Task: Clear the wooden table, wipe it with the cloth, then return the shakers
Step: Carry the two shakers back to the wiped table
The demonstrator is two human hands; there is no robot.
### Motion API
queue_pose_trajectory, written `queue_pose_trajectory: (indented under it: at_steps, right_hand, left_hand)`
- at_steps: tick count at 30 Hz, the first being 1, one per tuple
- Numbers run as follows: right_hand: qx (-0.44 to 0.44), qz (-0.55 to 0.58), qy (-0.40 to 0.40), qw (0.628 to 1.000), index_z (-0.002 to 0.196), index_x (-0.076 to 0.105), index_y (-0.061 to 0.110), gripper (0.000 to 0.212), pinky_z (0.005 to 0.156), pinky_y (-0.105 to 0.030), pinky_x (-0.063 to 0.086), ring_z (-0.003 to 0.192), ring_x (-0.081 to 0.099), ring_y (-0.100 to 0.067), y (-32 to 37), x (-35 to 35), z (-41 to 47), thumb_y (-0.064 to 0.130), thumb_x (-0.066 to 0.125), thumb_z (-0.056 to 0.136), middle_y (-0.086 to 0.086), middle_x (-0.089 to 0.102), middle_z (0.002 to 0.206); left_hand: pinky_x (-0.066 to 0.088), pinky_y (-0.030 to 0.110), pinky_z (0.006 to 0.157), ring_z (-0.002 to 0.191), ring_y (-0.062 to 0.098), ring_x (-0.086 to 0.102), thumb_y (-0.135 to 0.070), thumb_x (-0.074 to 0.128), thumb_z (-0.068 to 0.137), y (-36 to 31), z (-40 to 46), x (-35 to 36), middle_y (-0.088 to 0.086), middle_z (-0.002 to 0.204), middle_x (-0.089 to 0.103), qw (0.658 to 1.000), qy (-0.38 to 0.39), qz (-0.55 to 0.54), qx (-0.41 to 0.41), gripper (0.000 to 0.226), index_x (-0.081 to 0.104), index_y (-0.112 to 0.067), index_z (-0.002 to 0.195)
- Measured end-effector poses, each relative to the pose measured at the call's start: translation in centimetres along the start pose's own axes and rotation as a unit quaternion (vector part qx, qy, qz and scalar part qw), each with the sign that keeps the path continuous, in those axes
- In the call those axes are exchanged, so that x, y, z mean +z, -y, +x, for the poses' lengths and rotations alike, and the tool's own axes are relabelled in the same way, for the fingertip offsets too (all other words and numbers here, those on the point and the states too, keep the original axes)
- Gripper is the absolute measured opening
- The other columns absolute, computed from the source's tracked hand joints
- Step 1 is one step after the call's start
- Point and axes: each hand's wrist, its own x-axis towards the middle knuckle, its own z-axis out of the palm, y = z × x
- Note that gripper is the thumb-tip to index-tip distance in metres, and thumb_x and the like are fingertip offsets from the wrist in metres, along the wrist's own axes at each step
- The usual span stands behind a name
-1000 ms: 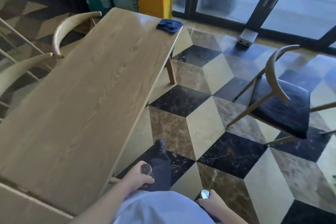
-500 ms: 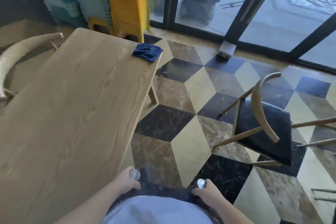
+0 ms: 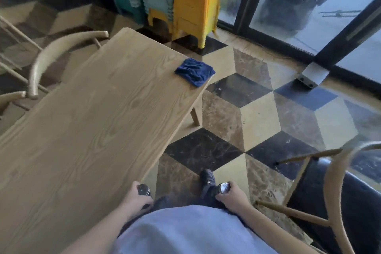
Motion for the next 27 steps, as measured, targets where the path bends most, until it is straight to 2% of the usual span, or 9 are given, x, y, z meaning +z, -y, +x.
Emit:
queue_pose_trajectory:
  at_steps: [4, 7, 10, 13, 16, 19, 22, 24, 27]
  right_hand:
    - [-0.095, -0.120, 0.030, 0.988, 0.112, 0.047, 0.022, 0.039, 0.071, -0.032, 0.046, 0.094, 0.059, -0.022, 5.9, -3.1, 4.0, 0.031, 0.065, 0.079, -0.002, 0.063, 0.110]
    - [-0.158, -0.164, 0.074, 0.971, 0.112, 0.047, 0.020, 0.044, 0.073, -0.032, 0.048, 0.102, 0.061, -0.027, 11.3, -2.9, 5.9, 0.032, 0.070, 0.077, -0.006, 0.061, 0.113]
    - [-0.225, -0.197, 0.105, 0.948, 0.104, 0.051, 0.019, 0.041, 0.074, -0.034, 0.051, 0.096, 0.064, -0.026, 16.1, -1.4, 6.2, 0.036, 0.072, 0.072, -0.003, 0.066, 0.102]
    - [-0.258, -0.204, 0.137, 0.934, 0.103, 0.055, 0.023, 0.041, 0.061, -0.028, 0.047, 0.080, 0.063, -0.017, 19.7, 0.4, 6.2, 0.041, 0.076, 0.072, 0.006, 0.065, 0.088]
    - [-0.271, -0.231, 0.147, 0.923, 0.102, 0.055, 0.023, 0.043, 0.059, -0.026, 0.046, 0.076, 0.060, -0.013, 21.7, 2.0, 6.5, 0.044, 0.077, 0.072, 0.008, 0.063, 0.087]
    - [-0.272, -0.274, 0.126, 0.914, 0.105, 0.054, 0.022, 0.043, 0.069, -0.031, 0.051, 0.085, 0.061, -0.019, 23.8, 3.5, 6.8, 0.039, 0.073, 0.070, 0.003, 0.064, 0.096]
    - [-0.291, -0.305, 0.094, 0.902, 0.106, 0.053, 0.020, 0.037, 0.066, -0.031, 0.045, 0.080, 0.056, -0.021, 26.6, 4.7, 6.9, 0.035, 0.068, 0.076, 0.002, 0.061, 0.092]
    - [-0.298, -0.328, 0.084, 0.893, 0.106, 0.050, 0.021, 0.033, 0.065, -0.031, 0.044, 0.078, 0.055, -0.022, 28.4, 5.6, 7.1, 0.034, 0.065, 0.080, 0.002, 0.059, 0.091]
    - [-0.305, -0.342, 0.078, 0.885, 0.105, 0.046, 0.025, 0.033, 0.069, -0.033, 0.045, 0.082, 0.055, -0.022, 30.1, 6.8, 7.6, 0.031, 0.065, 0.078, -0.001, 0.058, 0.102]
  left_hand:
    - [0.043, 0.033, 0.067, 0.076, 0.027, 0.058, -0.003, 0.075, 0.069, -2.9, -0.3, 2.4, 0.007, 0.085, 0.062, 0.989, -0.112, -0.099, 0.023, 0.038, 0.049, -0.021, 0.089]
    - [0.054, 0.040, 0.084, 0.088, 0.022, 0.067, -0.038, 0.075, 0.054, -2.2, -0.7, 3.7, -0.010, 0.089, 0.070, 0.988, -0.131, -0.071, 0.034, 0.047, 0.053, -0.037, 0.095]
    - [0.052, 0.032, 0.083, 0.095, 0.015, 0.066, -0.046, 0.074, 0.059, -2.5, -3.7, 3.5, -0.015, 0.100, 0.069, 0.985, -0.165, -0.033, 0.026, 0.051, 0.056, -0.038, 0.106]
    - [0.045, 0.030, 0.080, 0.104, 0.019, 0.062, -0.042, 0.080, 0.067, -1.8, -4.6, 1.9, -0.009, 0.109, 0.062, 0.972, -0.231, -0.045, -0.017, 0.049, 0.059, -0.032, 0.111]
    - [0.053, 0.036, 0.083, 0.098, 0.018, 0.066, -0.052, 0.075, 0.059, 1.0, -3.5, 0.7, -0.014, 0.100, 0.067, 0.957, -0.261, -0.119, -0.052, 0.053, 0.056, -0.036, 0.106]
    - [0.055, 0.040, 0.081, 0.087, 0.018, 0.066, -0.039, 0.076, 0.062, 2.9, -1.9, -0.3, -0.013, 0.089, 0.066, 0.937, -0.291, -0.176, -0.076, 0.040, 0.055, -0.035, 0.096]
    - [0.055, 0.042, 0.081, 0.085, 0.019, 0.066, -0.034, 0.075, 0.059, 2.9, -0.3, -2.5, -0.011, 0.087, 0.064, 0.924, -0.301, -0.222, -0.075, 0.040, 0.053, -0.036, 0.092]
    - [0.052, 0.040, 0.079, 0.083, 0.022, 0.063, -0.020, 0.077, 0.063, 2.8, 1.0, -4.2, -0.011, 0.084, 0.060, 0.911, -0.314, -0.256, -0.074, 0.037, 0.052, -0.033, 0.087]
    - [0.041, 0.033, 0.076, 0.086, 0.025, 0.056, -0.007, 0.077, 0.069, 2.3, 2.2, -6.1, -0.003, 0.090, 0.056, 0.892, -0.359, -0.263, -0.080, 0.036, 0.056, -0.020, 0.095]
